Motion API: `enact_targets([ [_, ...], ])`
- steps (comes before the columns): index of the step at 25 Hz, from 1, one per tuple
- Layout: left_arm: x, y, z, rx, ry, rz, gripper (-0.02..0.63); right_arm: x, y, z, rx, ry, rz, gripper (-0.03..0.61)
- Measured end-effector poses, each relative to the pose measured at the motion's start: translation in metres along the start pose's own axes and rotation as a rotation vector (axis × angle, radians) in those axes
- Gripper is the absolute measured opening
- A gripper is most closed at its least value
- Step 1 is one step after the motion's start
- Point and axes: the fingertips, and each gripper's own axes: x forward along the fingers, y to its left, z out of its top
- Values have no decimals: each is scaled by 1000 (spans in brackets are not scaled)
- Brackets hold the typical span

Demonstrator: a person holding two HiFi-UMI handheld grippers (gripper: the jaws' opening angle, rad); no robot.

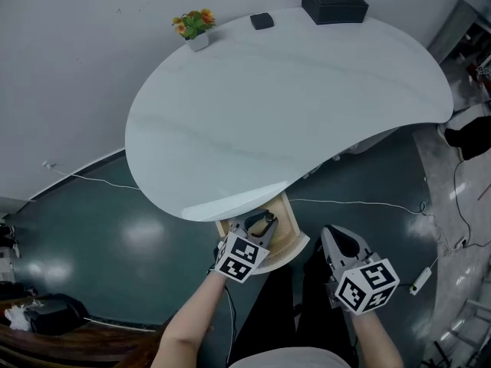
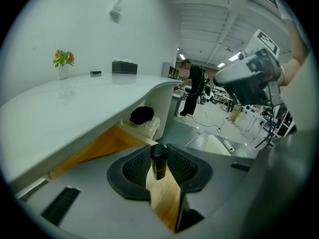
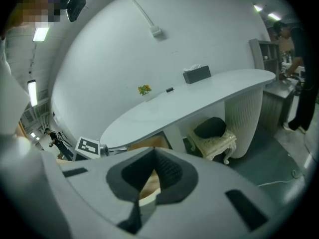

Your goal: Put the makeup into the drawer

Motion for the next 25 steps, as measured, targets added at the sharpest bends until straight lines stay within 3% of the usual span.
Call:
enact_targets([
  [8, 21, 3, -9, -3, 20, -53, 103, 6, -3, -10, 34, 12, -17, 2],
  [15, 43, 4, -23, 47, 71, -80, 103, 11, -1, -23, 48, 37, -19, 2],
  [25, 63, 9, -36, 113, 65, -46, 103, 9, -9, -31, 61, 44, -34, 2],
])
